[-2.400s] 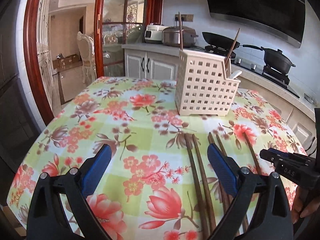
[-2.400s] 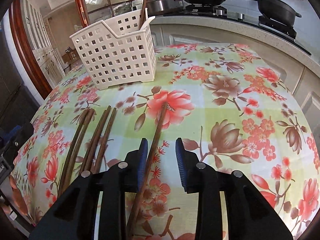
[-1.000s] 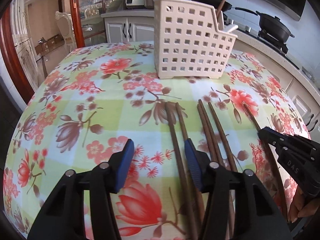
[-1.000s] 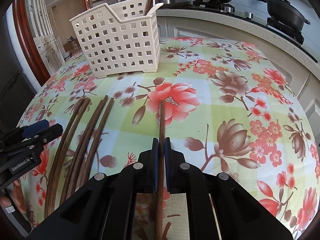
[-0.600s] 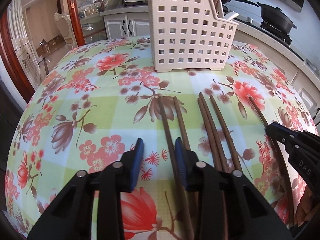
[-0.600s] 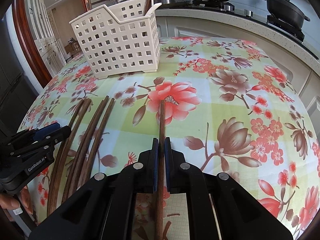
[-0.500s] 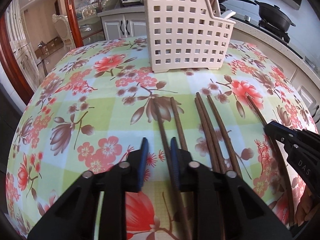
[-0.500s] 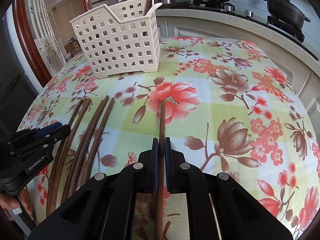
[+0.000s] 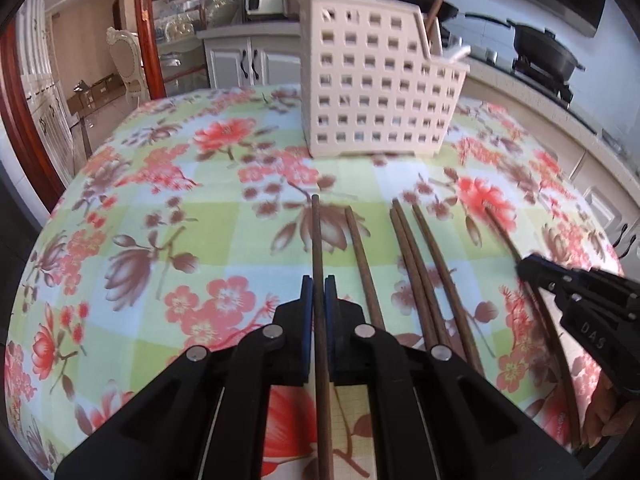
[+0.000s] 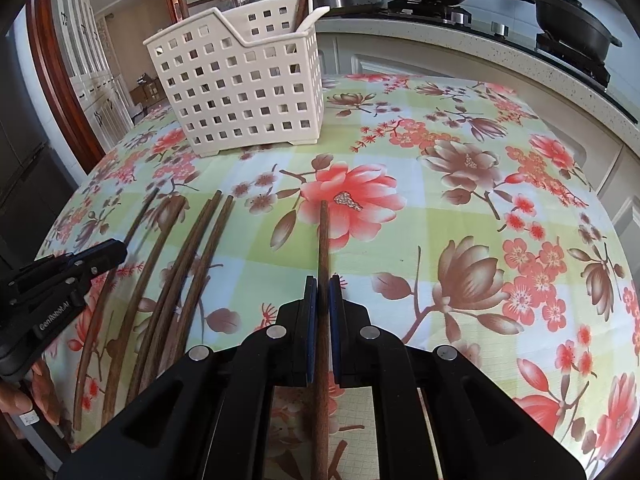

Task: Organize utensils
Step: 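Lift both held chopsticks upright and carry them over the white basket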

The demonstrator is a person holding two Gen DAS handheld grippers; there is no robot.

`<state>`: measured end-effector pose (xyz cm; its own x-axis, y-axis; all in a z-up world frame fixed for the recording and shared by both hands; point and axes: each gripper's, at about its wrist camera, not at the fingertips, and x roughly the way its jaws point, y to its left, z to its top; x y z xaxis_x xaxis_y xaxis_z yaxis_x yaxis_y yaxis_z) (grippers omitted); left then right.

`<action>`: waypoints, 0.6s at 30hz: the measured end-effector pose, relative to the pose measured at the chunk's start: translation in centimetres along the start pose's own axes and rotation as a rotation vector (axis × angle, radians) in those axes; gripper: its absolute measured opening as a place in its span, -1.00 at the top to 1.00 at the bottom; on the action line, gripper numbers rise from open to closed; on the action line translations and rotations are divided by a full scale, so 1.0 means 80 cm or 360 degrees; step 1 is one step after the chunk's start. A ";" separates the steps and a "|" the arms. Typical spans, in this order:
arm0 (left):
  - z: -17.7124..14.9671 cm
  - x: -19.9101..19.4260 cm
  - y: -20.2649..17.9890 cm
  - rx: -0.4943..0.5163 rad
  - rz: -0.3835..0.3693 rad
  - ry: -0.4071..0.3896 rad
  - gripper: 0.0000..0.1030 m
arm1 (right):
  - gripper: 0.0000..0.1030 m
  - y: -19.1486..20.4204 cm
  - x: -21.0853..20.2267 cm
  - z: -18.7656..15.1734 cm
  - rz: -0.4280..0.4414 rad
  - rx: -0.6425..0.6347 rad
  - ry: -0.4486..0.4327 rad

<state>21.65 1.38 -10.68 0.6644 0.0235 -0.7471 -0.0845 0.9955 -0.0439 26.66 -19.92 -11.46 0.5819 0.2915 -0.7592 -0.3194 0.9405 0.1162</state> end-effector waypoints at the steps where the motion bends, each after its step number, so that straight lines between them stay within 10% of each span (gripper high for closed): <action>1: 0.002 -0.005 0.002 -0.0009 -0.0009 -0.0018 0.89 | 0.87 0.002 -0.003 0.001 0.0009 -0.0005 -0.0016; 18: 0.025 -0.118 0.023 -0.0075 -0.0126 -0.0348 0.89 | 0.87 0.032 -0.107 0.034 0.0124 -0.0115 -0.0399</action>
<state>16.73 3.20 -2.37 0.8150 -0.0299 -0.5787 -0.0570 0.9897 -0.1314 22.89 -19.50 -2.96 0.7179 0.4048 -0.5664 -0.4174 0.9014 0.1152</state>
